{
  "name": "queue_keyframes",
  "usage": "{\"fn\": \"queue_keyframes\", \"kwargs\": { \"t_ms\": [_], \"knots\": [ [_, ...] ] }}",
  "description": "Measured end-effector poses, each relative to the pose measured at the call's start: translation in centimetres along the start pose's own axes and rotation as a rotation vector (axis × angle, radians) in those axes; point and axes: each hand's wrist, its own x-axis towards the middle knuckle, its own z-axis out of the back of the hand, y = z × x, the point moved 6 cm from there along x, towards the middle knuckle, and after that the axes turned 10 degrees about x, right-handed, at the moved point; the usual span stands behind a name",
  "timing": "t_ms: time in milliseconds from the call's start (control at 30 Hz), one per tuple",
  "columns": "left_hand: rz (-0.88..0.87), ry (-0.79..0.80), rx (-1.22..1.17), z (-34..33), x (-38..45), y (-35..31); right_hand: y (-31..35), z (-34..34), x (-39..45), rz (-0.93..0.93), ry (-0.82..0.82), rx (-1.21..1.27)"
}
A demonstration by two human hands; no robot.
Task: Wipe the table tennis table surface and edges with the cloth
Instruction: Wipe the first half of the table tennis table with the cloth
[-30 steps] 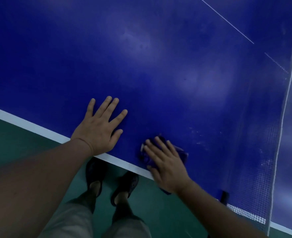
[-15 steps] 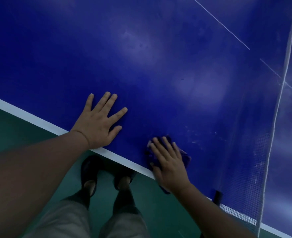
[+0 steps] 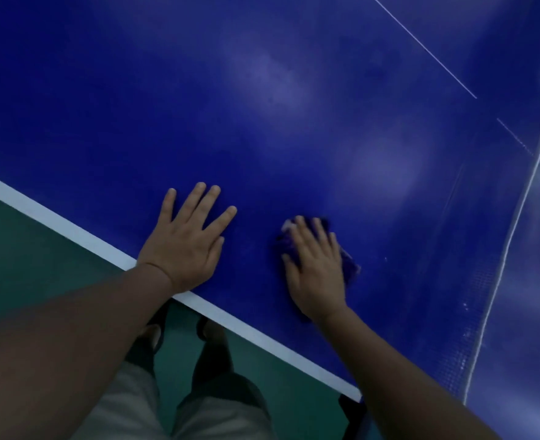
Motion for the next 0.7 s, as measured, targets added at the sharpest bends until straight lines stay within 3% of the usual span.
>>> {"fn": "queue_keyframes", "kwargs": {
  "t_ms": [133, 267, 367, 567, 633, 700],
  "knots": [
    [0.026, -0.01, -0.008, 0.1, 0.1, 0.0, -1.9, 0.4, -3.4, -0.041, -0.06, 0.026],
    [0.023, -0.028, 0.006, 0.6, 0.1, -0.3, 2.1, -2.2, -2.9, 0.174, 0.061, 0.022],
    [0.033, -0.032, 0.019, 0.7, 0.1, -0.3, 1.5, -1.1, 1.2, 0.278, 0.102, -0.019],
    [0.101, 0.026, 0.041, 0.8, 0.7, -1.3, -7.1, 4.0, 3.9, -0.073, -0.078, 0.049],
    [0.131, 0.049, 0.037, 0.8, 1.3, -2.1, -6.5, 3.4, 2.1, -0.08, -0.062, 0.023],
    [0.142, 0.045, 0.021, 0.9, 2.1, -2.9, -3.6, 1.5, 0.9, 0.037, 0.012, -0.015]
  ]
}}
